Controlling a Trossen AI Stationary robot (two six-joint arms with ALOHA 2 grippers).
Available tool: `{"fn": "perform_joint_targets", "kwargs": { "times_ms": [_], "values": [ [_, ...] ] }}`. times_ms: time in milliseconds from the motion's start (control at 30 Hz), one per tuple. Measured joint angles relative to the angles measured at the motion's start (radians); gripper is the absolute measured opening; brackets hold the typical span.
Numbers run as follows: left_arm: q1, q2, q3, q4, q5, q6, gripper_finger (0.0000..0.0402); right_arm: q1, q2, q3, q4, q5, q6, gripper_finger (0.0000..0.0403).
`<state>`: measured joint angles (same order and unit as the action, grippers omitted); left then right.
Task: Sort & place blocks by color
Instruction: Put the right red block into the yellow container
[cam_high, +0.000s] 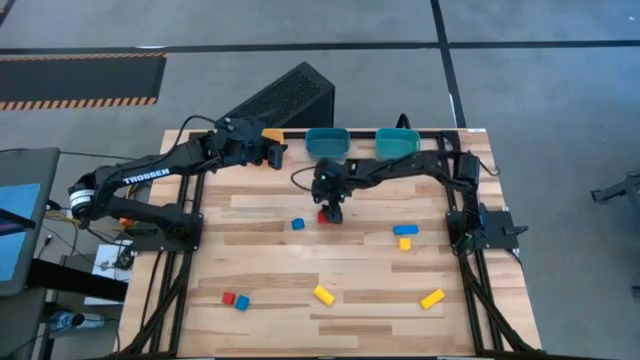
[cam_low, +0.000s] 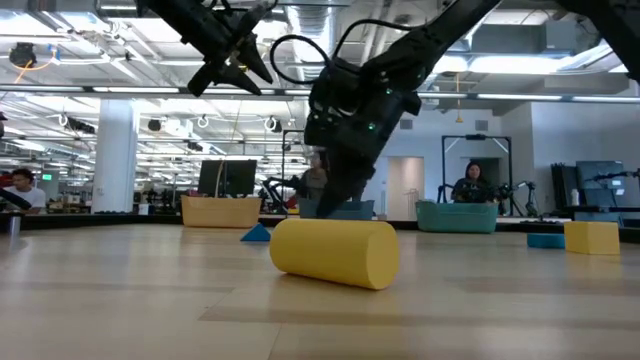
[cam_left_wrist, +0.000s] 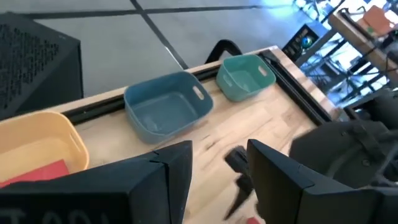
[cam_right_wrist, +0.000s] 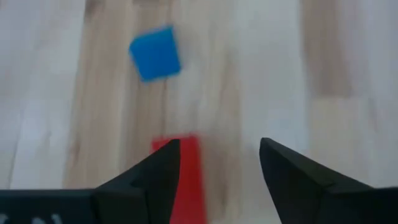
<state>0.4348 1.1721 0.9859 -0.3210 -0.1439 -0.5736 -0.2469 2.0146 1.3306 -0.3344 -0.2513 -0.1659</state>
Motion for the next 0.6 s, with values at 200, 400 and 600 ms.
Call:
{"fn": "perform_joint_targets", "kwargs": {
  "times_ms": [200,400,600],
  "values": [
    [0.000,0.000,0.000,-0.004,-0.102,0.068,0.0141,0.024,-0.003,-0.054,-0.008,0.017,-0.017,0.0235],
    [0.000,0.005,0.000,-0.007,-0.102,0.135,0.0141,0.035,-0.008,-0.099,0.012,0.029,0.015,0.0221],
    [0.005,0.008,0.000,-0.035,-0.104,0.178,0.0141,0.046,-0.072,-0.109,-0.003,0.065,0.082,0.0211]
  ]
}}
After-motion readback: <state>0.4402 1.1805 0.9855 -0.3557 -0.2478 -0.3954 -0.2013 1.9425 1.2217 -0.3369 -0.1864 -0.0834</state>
